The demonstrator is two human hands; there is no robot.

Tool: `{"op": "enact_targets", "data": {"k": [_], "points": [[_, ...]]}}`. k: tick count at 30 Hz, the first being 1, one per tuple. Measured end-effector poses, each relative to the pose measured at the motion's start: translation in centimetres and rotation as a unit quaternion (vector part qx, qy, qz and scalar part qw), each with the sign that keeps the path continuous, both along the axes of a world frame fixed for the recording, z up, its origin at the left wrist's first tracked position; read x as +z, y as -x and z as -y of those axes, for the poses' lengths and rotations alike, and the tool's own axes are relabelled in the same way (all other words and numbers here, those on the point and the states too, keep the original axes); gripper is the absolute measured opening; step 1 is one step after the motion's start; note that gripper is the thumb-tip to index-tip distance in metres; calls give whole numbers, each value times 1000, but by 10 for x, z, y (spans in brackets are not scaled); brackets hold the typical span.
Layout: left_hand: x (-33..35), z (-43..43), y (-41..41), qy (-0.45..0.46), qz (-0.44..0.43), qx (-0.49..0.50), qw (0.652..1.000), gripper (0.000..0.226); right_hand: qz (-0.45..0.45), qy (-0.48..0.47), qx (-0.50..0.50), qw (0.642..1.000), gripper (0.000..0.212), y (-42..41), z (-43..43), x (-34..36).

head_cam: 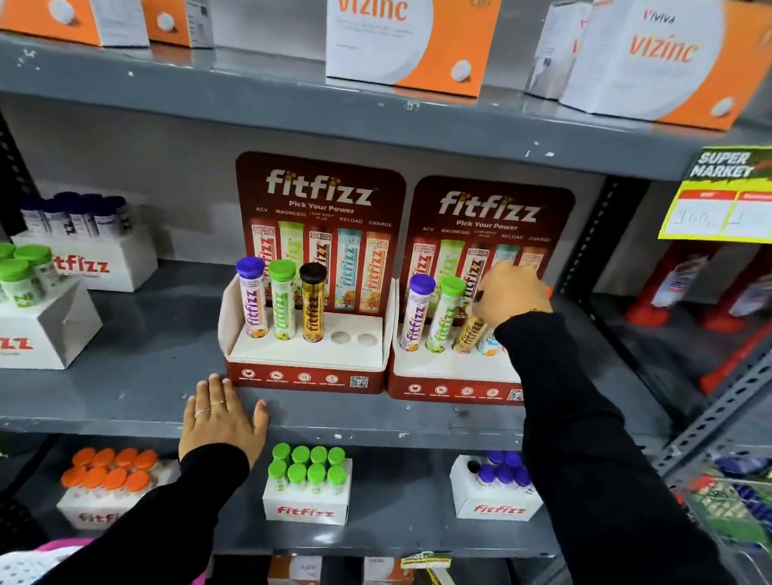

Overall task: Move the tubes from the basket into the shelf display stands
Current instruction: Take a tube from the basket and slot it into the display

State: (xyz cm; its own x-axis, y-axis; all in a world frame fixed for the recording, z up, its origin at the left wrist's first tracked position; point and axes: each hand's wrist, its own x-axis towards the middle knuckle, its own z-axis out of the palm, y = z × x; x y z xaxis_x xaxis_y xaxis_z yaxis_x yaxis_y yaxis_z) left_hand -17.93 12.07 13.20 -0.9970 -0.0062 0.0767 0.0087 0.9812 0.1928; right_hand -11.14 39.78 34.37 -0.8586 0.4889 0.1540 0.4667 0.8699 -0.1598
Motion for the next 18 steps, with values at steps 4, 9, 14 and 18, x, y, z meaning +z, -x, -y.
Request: {"op": "enact_targets", "data": {"k": [4,9,14,18], "points": [[3,-6,-1,3,-10,-4,1000,68,8,3,1,1000,11,2,-11,5],[0,-5,-2,15,-5,-6,1000,68,21,12,15,1000,20,16,-11,-1],[2,-6,-3,11,-3,-6,1000,69,17,8,7,1000,21,15,-7,-1],[3,-4,0,1,-10,-15,1000,68,-14,-45,8,999,23,4,19,5]]}}
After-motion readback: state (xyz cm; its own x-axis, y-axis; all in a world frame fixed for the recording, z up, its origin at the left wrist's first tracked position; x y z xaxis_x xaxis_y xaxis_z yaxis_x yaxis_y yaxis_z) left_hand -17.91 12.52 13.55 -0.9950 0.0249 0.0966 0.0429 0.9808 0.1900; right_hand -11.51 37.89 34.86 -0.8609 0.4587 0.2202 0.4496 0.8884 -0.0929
